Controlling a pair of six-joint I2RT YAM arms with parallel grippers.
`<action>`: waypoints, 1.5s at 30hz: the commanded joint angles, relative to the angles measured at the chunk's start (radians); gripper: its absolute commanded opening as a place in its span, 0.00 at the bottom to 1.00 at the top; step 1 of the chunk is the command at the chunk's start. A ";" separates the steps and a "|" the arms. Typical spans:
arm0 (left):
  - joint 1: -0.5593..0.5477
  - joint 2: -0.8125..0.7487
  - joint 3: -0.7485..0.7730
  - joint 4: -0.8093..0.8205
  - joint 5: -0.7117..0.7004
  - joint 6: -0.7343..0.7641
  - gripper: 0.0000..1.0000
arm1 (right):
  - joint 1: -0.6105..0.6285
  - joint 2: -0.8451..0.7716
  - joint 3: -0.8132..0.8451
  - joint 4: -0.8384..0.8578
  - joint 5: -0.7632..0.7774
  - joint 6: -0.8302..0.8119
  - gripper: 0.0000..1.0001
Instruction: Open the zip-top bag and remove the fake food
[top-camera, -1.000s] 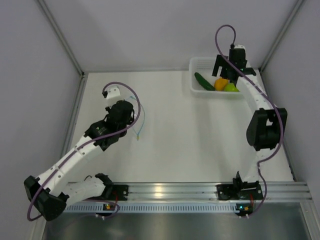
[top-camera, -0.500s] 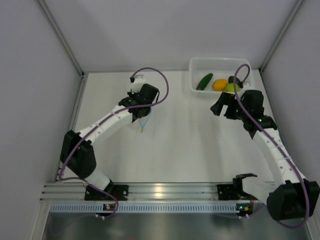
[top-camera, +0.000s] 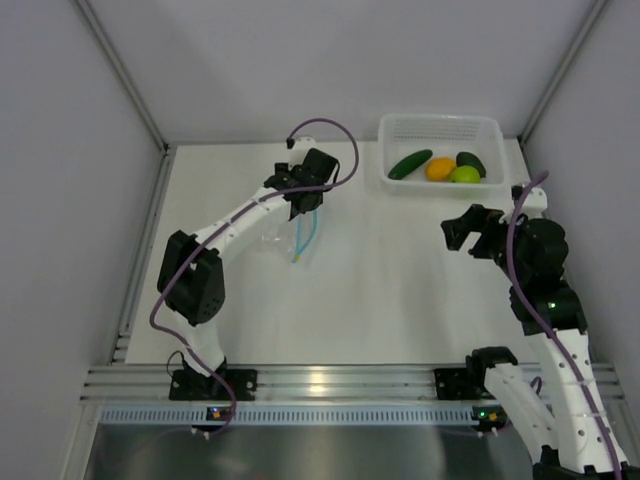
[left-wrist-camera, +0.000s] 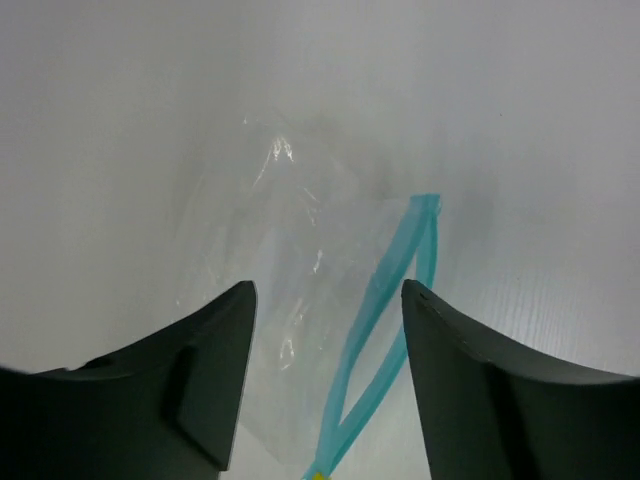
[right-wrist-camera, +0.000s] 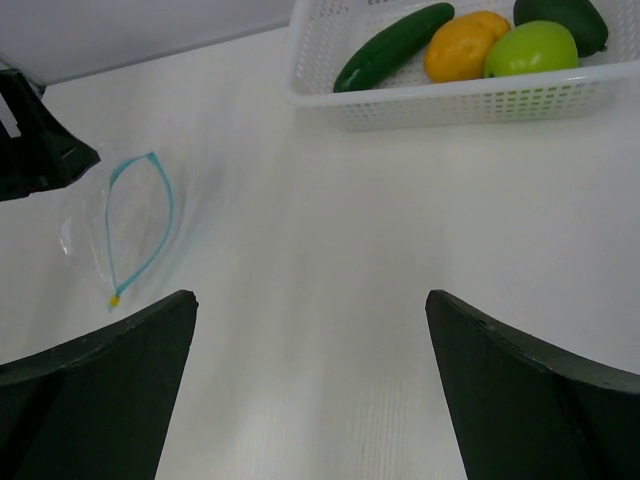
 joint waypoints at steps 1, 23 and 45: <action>0.005 -0.083 0.032 0.006 0.025 -0.010 0.72 | -0.007 -0.017 0.033 -0.052 0.047 -0.024 0.99; 0.040 -1.134 -0.579 -0.002 0.052 0.088 0.98 | 0.151 -0.066 0.199 -0.216 0.386 -0.173 0.99; 0.040 -1.491 -0.643 -0.169 0.109 0.168 0.98 | 0.154 -0.218 0.173 -0.350 0.414 -0.206 0.99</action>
